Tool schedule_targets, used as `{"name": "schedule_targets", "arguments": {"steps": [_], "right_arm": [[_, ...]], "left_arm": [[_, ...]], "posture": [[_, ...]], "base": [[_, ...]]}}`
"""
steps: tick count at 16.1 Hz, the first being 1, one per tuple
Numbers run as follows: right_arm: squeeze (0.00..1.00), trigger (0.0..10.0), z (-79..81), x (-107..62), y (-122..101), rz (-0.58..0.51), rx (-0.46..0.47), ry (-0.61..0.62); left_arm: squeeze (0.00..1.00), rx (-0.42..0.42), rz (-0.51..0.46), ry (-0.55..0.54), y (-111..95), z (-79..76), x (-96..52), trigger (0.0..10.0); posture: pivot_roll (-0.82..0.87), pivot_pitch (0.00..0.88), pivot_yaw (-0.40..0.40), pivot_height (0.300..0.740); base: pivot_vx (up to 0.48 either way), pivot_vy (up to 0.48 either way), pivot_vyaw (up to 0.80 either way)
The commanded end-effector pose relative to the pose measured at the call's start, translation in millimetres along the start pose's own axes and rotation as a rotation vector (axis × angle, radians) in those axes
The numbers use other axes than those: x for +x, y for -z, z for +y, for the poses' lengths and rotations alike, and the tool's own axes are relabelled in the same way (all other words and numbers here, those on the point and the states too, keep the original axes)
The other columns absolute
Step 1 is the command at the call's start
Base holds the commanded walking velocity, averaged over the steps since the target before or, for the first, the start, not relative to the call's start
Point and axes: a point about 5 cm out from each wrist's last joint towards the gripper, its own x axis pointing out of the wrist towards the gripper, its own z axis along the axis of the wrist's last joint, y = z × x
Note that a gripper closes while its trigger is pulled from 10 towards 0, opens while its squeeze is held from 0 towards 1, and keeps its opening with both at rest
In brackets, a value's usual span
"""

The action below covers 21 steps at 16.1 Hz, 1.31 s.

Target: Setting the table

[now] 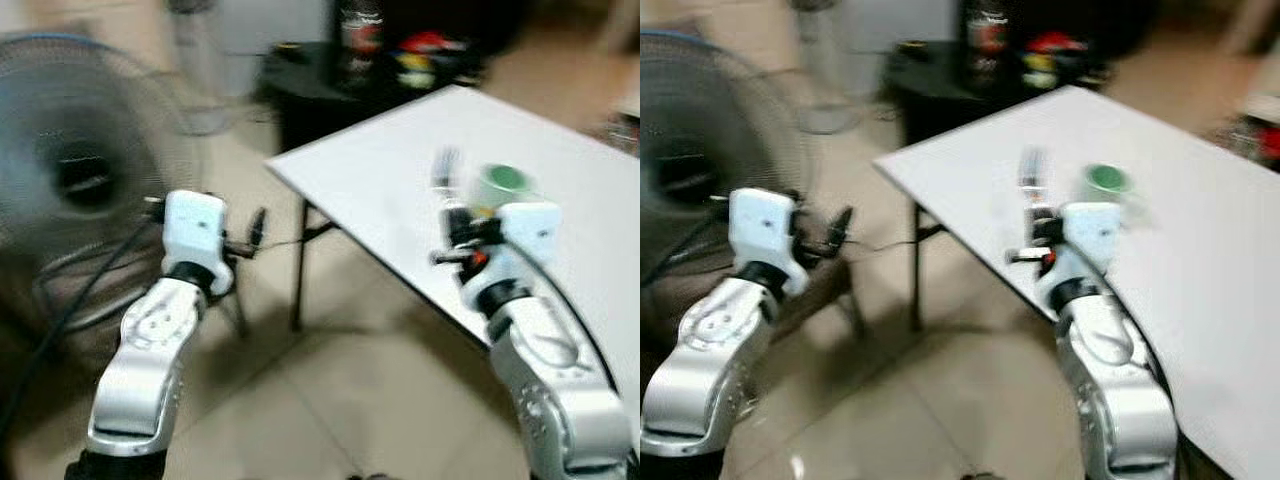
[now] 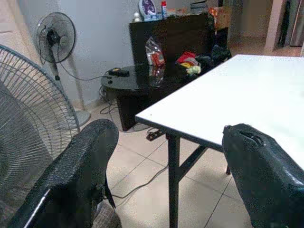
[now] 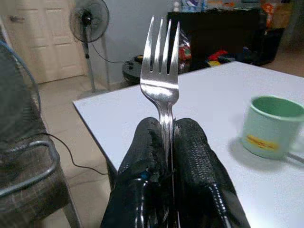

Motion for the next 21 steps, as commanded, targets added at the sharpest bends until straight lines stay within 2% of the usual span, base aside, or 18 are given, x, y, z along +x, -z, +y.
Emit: {"name": "schedule_targets", "arguments": {"steps": [1,4,6,7,9,10,11,13,15,18,21], "right_arm": [[0.00,10.0,-5.9,0.7,3,0.001,0.001,0.020],[0.00,10.0,-5.9,2.1,-2,-0.004,0.012,0.034],[0.00,10.0,-7.4,1.5,0,0.009,0.007,0.074],[0.00,10.0,-4.4,0.7,-3,0.000,0.015,0.052],[0.00,10.0,-11.2,-3.1,5,0.025,0.011,0.074],[0.00,10.0,-13.9,-4.8,3,0.040,0.034,0.137],[0.00,10.0,-10.9,-4.4,0,0.024,0.096,0.125],[0.00,10.0,-8.6,-8.5,12,0.053,0.069,0.139],[0.00,10.0,-6.3,-10.9,11,0.049,0.084,0.145],[0.00,10.0,-7.3,-12.7,11,0.044,0.105,0.178],[0.00,10.0,-6.5,-7.6,8,0.031,0.074,0.134]], "left_arm": [[0.00,0.015,0.003,-0.004,2,-3.6,-1.3,10.0],[0.00,-0.004,-0.007,-0.039,-1,-0.5,-4.4,10.0],[0.00,0.039,0.011,-0.047,0,1.2,1.4,10.0],[0.00,0.039,0.000,-0.045,-3,1.6,4.0,10.0],[0.00,0.041,0.001,-0.038,-2,-1.7,7.1,10.0],[0.00,0.058,0.002,-0.010,-5,-2.0,7.3,10.0],[0.00,0.042,-0.005,-0.004,-7,-1.7,7.9,10.0],[0.00,0.055,0.022,-0.018,1,1.1,5.3,10.0],[0.00,0.041,0.025,-0.015,2,2.3,4.3,10.0],[0.00,0.063,0.021,0.006,-1,3.9,9.3,10.0],[0.00,0.089,0.020,0.007,0,4.7,9.4,10.0]], "posture": [[0.10,0.000,-0.013,0.740],[0.10,0.000,-0.011,0.740],[0.08,0.000,-0.008,0.740],[0.08,0.000,-0.001,0.740],[0.07,0.000,0.013,0.740],[0.06,0.000,0.012,0.740],[0.06,0.000,0.022,0.740],[0.06,0.000,0.034,0.740],[0.06,0.000,0.047,0.740],[0.05,0.000,0.070,0.740],[0.03,0.000,0.071,0.740]], "base": [[0.000,0.000,-0.80],[0.000,0.000,-0.80],[0.000,0.000,-0.79],[0.000,0.000,-0.79],[0.000,0.000,-0.78],[0.000,0.480,-0.78],[0.000,0.480,-0.77],[0.000,0.480,-0.77],[0.000,0.480,-0.77],[0.000,0.465,-0.77],[0.000,-0.145,-0.69]]}}
